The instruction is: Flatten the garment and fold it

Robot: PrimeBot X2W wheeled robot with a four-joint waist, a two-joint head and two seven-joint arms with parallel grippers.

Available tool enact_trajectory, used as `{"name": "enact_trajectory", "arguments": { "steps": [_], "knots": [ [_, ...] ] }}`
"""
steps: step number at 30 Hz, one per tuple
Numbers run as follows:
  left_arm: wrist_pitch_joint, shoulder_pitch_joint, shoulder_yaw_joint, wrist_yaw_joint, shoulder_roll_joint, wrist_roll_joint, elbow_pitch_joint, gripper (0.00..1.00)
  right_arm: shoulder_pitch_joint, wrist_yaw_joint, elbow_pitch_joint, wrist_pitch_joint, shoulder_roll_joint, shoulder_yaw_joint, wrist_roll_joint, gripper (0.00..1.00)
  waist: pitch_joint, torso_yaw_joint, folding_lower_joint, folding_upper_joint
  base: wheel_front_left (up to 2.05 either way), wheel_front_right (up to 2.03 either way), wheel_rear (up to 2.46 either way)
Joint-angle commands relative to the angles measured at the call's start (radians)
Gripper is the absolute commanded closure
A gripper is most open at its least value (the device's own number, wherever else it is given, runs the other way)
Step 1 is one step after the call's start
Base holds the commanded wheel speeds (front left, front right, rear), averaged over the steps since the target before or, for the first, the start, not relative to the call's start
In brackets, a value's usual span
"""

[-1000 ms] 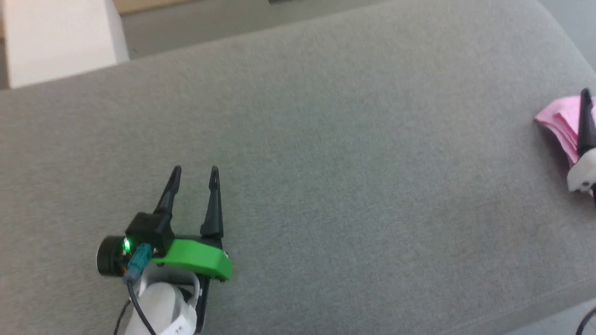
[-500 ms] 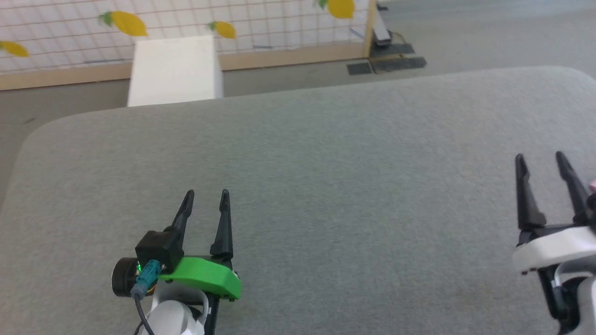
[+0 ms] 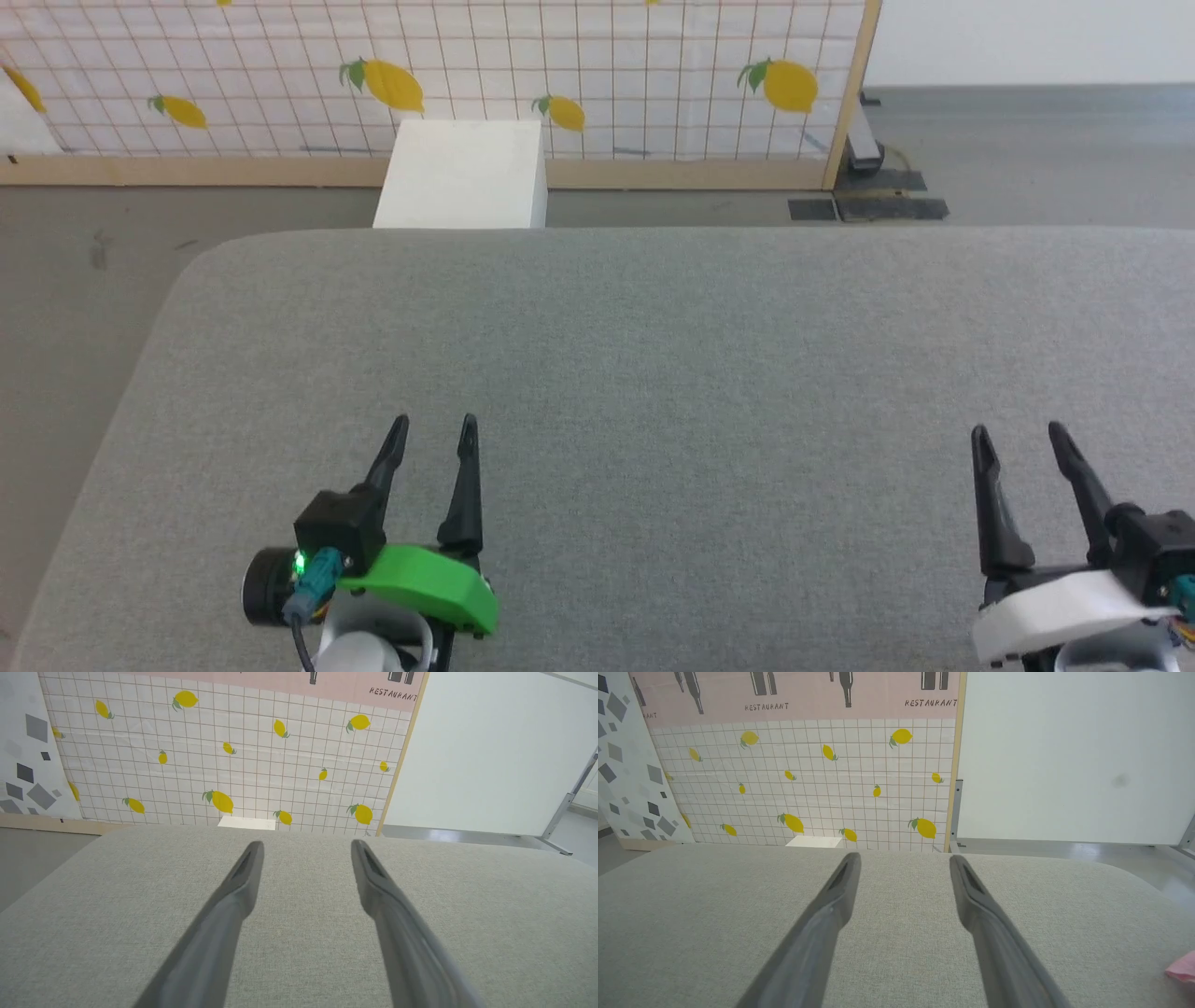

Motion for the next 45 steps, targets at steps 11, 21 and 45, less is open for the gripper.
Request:
{"name": "enact_trajectory", "arguments": {
  "steps": [11, 21, 45],
  "knots": [
    [-0.005, 0.085, 0.005, 0.006, -0.002, -0.003, -0.002, 0.00, 0.072, -0.002, -0.004, -0.007, 0.015, 0.001, 0.009, 0.00, -0.039, 0.017, 0.0001, 0.0000, 0.00, 0.00, 0.00],
    [-0.005, 0.093, 0.010, 0.003, -0.002, -0.009, 0.004, 0.00, 0.081, -0.002, 0.015, -0.015, 0.016, 0.008, 0.026, 0.00, -0.043, 0.012, 0.0001, 0.0000, 0.00, 0.00, 0.00],
    [0.021, 0.083, 0.018, 0.001, 0.000, 0.014, -0.009, 1.00, 0.061, 0.000, 0.023, 0.003, 0.014, 0.019, 0.023, 1.00, -0.039, 0.003, 0.0001, 0.0000, 0.00, 0.00, 0.00]
  ]
}}
